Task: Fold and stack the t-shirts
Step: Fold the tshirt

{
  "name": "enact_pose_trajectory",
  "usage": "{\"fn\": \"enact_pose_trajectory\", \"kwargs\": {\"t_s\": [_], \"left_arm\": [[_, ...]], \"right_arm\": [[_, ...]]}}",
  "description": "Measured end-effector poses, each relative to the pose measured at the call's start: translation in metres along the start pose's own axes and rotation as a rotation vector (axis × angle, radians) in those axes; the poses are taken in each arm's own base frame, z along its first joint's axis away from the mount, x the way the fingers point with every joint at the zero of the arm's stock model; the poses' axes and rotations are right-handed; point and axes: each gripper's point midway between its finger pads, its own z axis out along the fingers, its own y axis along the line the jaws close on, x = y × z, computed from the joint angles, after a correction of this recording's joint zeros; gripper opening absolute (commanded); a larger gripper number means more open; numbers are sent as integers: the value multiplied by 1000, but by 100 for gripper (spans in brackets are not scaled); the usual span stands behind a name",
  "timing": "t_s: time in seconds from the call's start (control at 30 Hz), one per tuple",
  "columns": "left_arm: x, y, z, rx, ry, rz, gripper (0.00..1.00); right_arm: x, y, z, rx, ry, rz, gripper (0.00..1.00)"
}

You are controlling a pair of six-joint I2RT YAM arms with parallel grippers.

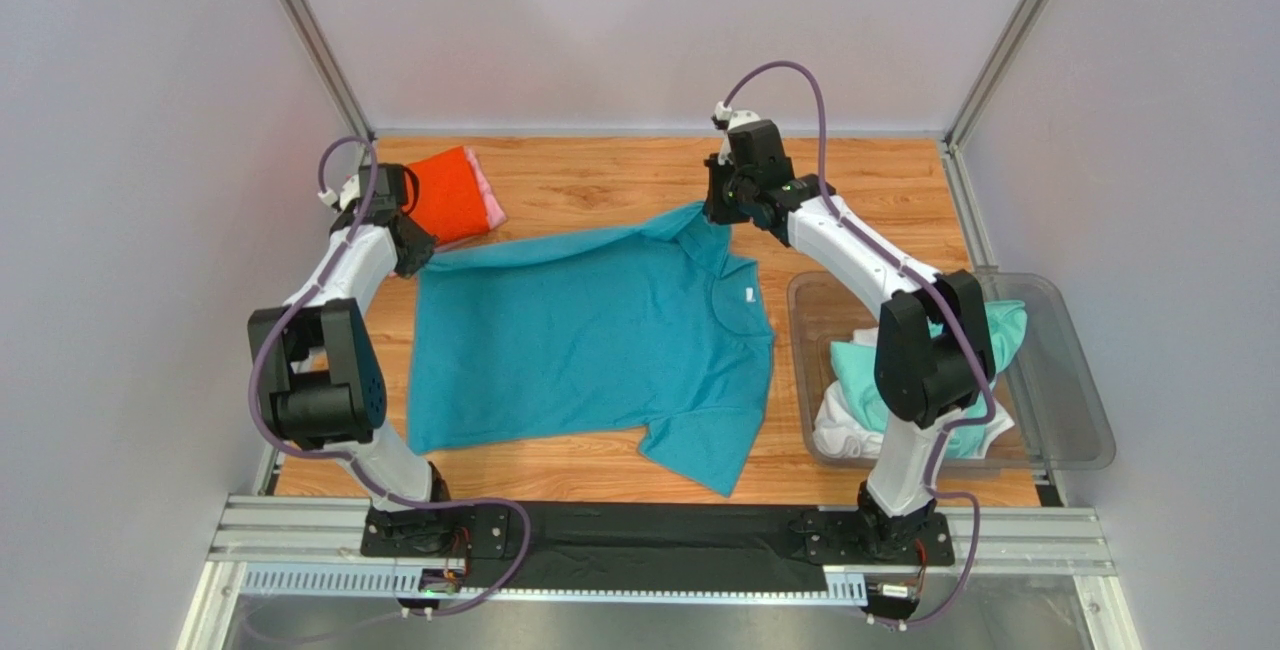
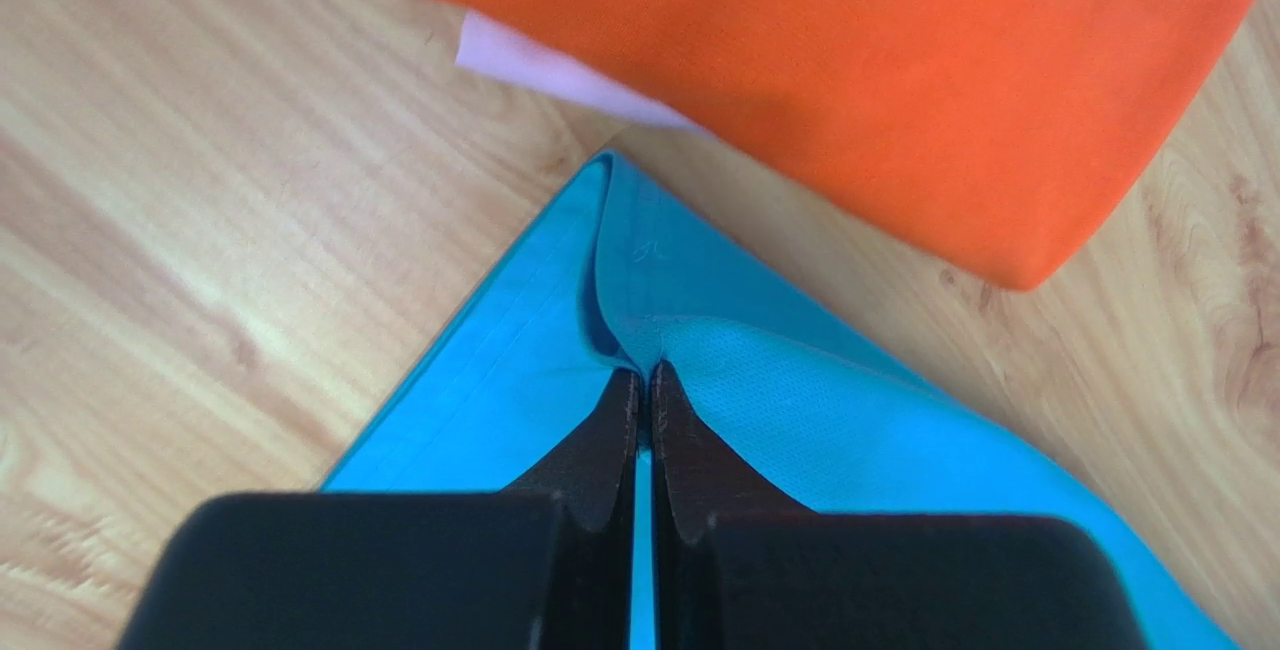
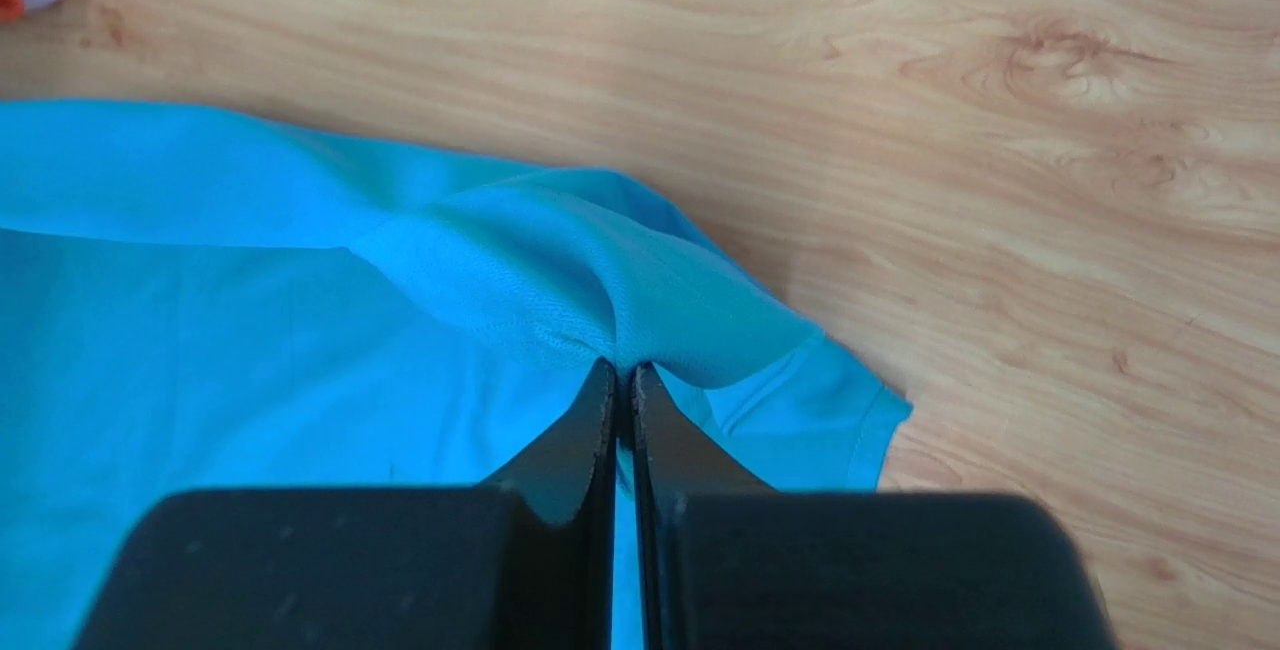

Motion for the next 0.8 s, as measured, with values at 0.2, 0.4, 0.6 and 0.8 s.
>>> {"fn": "enact_pose_trajectory", "kwargs": {"t_s": [0.2,0.4,0.6,0.8], "left_arm": [[12,15,-15,6,-13,-4,0],[25,27,-17,-10,1,1,1],[38,40,-22,-22,16,4,12],[44,55,-39,-44,0,2,32]], "right_arm": [[13,2,-29,-26,22,-46,1],[47,0,-37,-50,109,-75,2],[97,-3,-41,-46,235,-86,7],[134,-3,-63,-33,310,-79,19]]}}
